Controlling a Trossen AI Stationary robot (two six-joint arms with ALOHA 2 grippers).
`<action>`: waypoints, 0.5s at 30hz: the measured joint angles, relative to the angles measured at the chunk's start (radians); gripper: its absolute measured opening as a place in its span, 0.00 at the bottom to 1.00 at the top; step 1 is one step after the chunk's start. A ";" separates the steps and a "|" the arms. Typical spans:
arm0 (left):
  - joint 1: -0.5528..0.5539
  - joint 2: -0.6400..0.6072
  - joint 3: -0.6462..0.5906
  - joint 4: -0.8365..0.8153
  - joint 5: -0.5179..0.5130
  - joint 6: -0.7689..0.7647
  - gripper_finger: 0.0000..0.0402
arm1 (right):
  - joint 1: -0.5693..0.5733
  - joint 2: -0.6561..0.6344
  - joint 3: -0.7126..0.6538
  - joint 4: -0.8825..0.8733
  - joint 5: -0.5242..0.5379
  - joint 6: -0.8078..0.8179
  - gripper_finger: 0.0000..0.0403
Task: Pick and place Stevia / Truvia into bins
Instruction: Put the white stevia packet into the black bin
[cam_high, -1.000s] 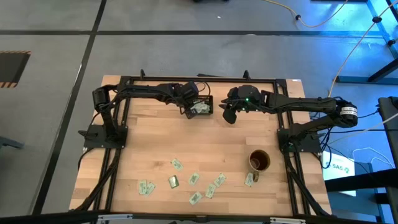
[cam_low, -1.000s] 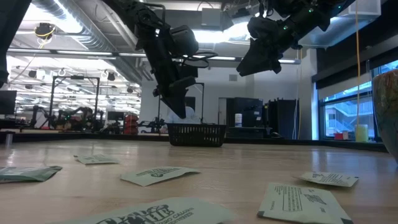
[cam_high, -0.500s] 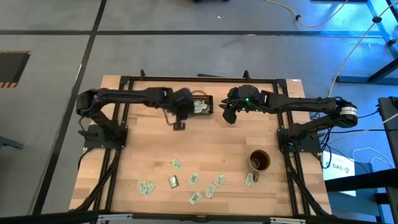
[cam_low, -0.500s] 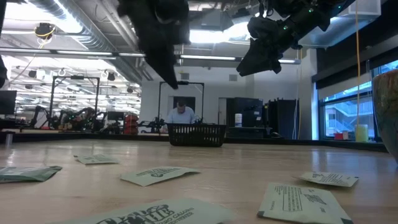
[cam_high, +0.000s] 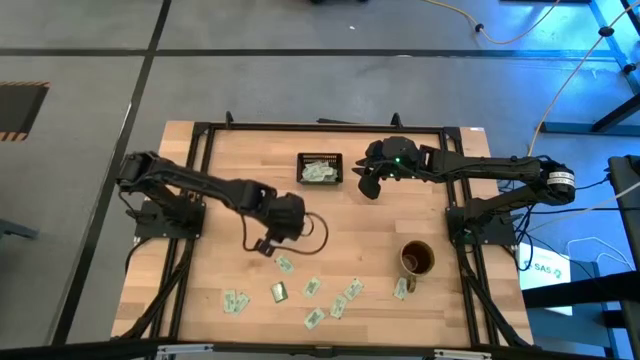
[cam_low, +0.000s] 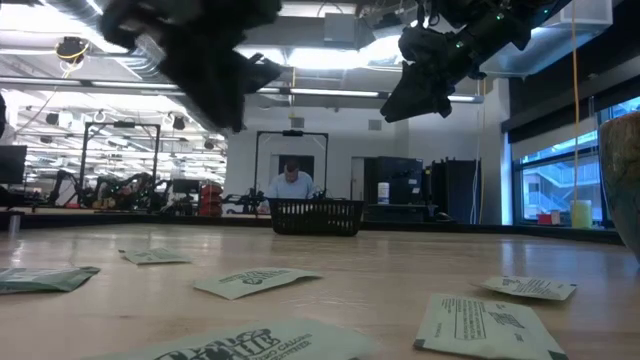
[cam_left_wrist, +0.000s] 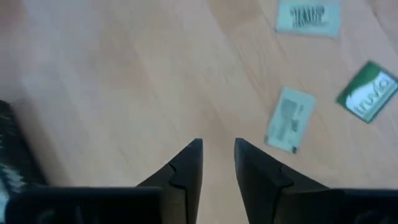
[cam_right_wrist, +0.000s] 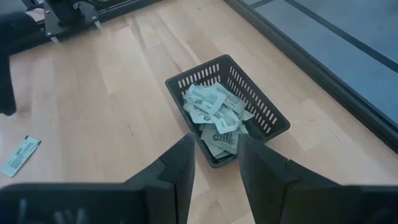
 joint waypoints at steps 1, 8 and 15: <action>-0.013 0.000 -0.015 0.002 0.000 -0.018 0.23 | 0.000 0.000 0.000 0.000 0.000 0.000 0.31; -0.080 0.000 -0.137 0.088 0.000 -0.116 0.25 | 0.000 0.000 0.000 0.000 0.000 0.000 0.31; -0.124 0.000 -0.218 0.263 -0.001 -0.198 0.24 | 0.000 0.000 0.000 0.000 0.000 -0.002 0.31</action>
